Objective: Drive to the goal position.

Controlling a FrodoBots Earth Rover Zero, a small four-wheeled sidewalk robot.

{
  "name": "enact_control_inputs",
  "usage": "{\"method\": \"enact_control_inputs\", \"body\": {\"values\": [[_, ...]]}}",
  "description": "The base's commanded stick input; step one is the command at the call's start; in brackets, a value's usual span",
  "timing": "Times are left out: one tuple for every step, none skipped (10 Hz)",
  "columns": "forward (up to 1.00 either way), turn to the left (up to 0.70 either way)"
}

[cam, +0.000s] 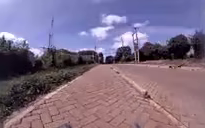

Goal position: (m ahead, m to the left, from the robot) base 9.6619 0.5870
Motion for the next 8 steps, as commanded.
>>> {"method": "enact_control_inputs", "body": {"values": [[1.00,-0.06],[1.00,-0.25],[1.00,0.00],[1.00,0.00],[1.00,0.00],[1.00,0.00],[1.00,0.00],[1.00,0.00]]}}
